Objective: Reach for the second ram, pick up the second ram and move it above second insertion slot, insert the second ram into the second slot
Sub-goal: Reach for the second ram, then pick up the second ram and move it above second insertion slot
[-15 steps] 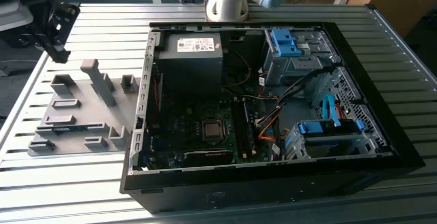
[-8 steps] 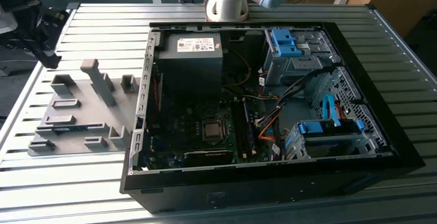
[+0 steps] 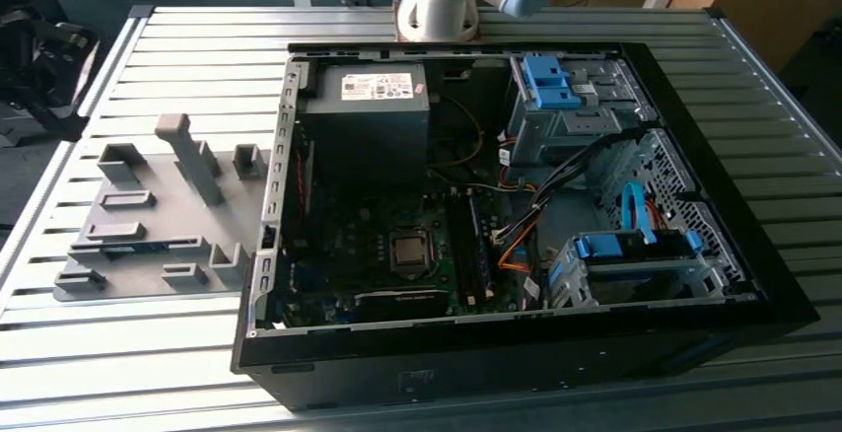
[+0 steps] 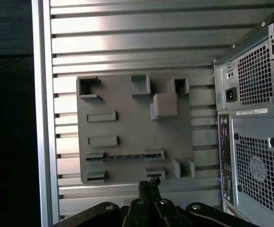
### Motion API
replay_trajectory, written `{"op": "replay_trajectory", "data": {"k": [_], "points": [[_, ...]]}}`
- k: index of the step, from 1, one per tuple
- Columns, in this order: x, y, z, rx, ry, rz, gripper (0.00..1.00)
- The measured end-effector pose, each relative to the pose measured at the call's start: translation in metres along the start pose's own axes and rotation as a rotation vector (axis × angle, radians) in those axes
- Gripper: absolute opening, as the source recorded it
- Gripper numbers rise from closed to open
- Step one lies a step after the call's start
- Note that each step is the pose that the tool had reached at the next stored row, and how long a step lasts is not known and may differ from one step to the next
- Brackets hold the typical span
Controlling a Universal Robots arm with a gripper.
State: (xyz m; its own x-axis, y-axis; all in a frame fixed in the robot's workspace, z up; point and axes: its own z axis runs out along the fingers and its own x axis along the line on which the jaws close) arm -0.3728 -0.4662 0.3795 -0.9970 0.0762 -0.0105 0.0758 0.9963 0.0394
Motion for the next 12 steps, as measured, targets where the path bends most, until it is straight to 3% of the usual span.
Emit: {"op": "replay_trajectory", "data": {"k": [5,12], "points": [[0.0099,-0.0010,0.0009,0.0000,0.0002,0.000,0.11],[0.0111,-0.0011,0.0009,0.0000,0.0001,0.000,0.11]]}}
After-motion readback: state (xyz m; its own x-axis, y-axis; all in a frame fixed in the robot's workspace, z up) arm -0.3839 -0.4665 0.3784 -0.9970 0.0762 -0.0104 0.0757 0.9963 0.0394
